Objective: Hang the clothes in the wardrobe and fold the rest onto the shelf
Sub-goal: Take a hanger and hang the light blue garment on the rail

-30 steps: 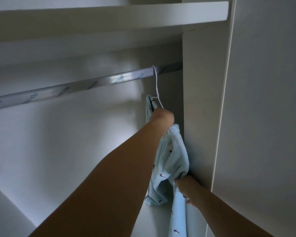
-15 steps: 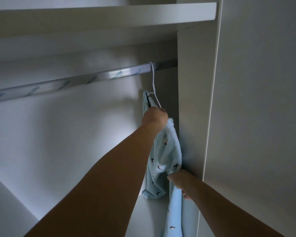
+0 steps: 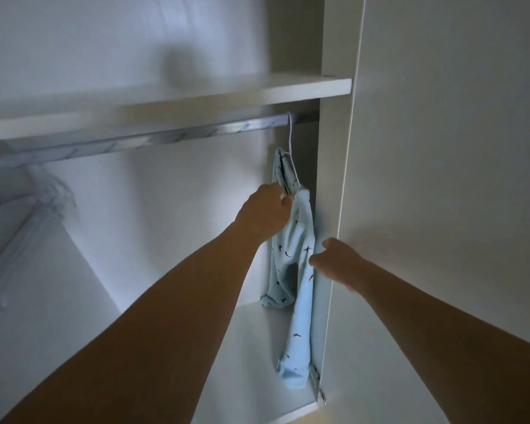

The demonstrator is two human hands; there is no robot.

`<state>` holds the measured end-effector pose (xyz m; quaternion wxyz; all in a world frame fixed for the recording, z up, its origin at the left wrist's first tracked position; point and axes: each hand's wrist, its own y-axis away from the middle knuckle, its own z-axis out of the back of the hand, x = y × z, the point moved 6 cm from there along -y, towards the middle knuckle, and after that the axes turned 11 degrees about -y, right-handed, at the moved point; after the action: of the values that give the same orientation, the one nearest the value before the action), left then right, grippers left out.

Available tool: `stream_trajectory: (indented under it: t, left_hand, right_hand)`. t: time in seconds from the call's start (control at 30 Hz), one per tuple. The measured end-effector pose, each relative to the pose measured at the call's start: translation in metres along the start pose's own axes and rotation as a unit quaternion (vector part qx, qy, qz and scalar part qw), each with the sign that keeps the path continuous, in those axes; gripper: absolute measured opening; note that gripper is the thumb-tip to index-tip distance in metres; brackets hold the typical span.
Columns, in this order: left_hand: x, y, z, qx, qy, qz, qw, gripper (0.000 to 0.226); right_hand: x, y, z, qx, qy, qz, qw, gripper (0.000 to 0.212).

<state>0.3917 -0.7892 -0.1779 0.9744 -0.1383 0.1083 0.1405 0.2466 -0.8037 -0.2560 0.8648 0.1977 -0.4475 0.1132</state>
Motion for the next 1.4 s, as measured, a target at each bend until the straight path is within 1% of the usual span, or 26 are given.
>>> stream_trajectory:
  t: [0.03, 0.1, 0.2, 0.3, 0.47, 0.63, 0.77, 0.87, 1.0, 1.17, 1.4]
  left_hand:
    - [-0.004, 0.017, 0.013, 0.001, -0.013, -0.005, 1.000, 0.040]
    - [-0.012, 0.049, 0.037, -0.006, -0.036, -0.016, 0.999, 0.039]
    - [-0.031, 0.100, 0.083, -0.040, -0.088, -0.054, 0.994, 0.039]
    - [-0.051, 0.151, 0.117, -0.063, -0.121, -0.088, 0.987, 0.039]
    - [-0.081, 0.215, 0.118, -0.046, -0.124, -0.161, 0.978, 0.040]
    - [-0.085, 0.232, 0.096, -0.020, -0.137, -0.227, 0.964, 0.039]
    - [-0.082, 0.238, 0.072, 0.024, -0.167, -0.285, 0.944, 0.039]
    - [-0.093, 0.240, 0.070, 0.035, -0.157, -0.316, 0.935, 0.040]
    - [-0.124, 0.250, 0.081, 0.031, -0.142, -0.358, 0.922, 0.044]
    - [-0.164, 0.273, 0.095, 0.018, -0.109, -0.389, 0.914, 0.045]
    - [-0.237, 0.357, 0.115, 0.009, -0.074, -0.439, 0.896, 0.041]
  right_hand:
    - [0.007, 0.018, 0.010, -0.006, 0.014, 0.011, 1.000, 0.042]
    - [0.019, 0.055, 0.030, -0.013, 0.037, 0.032, 0.999, 0.044]
    - [0.042, 0.121, 0.061, -0.022, 0.084, 0.074, 0.993, 0.045]
    - [0.056, 0.185, 0.085, -0.036, 0.133, 0.117, 0.984, 0.057]
    - [0.046, 0.259, 0.094, -0.063, 0.166, 0.132, 0.975, 0.062]
    - [0.017, 0.293, 0.087, -0.089, 0.156, 0.081, 0.980, 0.062]
    - [0.002, 0.310, 0.085, -0.119, 0.143, 0.034, 0.982, 0.061]
    - [-0.003, 0.327, 0.089, -0.147, 0.131, 0.014, 0.980, 0.060]
    - [-0.012, 0.360, 0.105, -0.181, 0.136, -0.024, 0.974, 0.060]
    - [-0.022, 0.411, 0.127, -0.218, 0.149, -0.051, 0.963, 0.058]
    - [-0.061, 0.520, 0.155, -0.264, 0.145, -0.091, 0.949, 0.057]
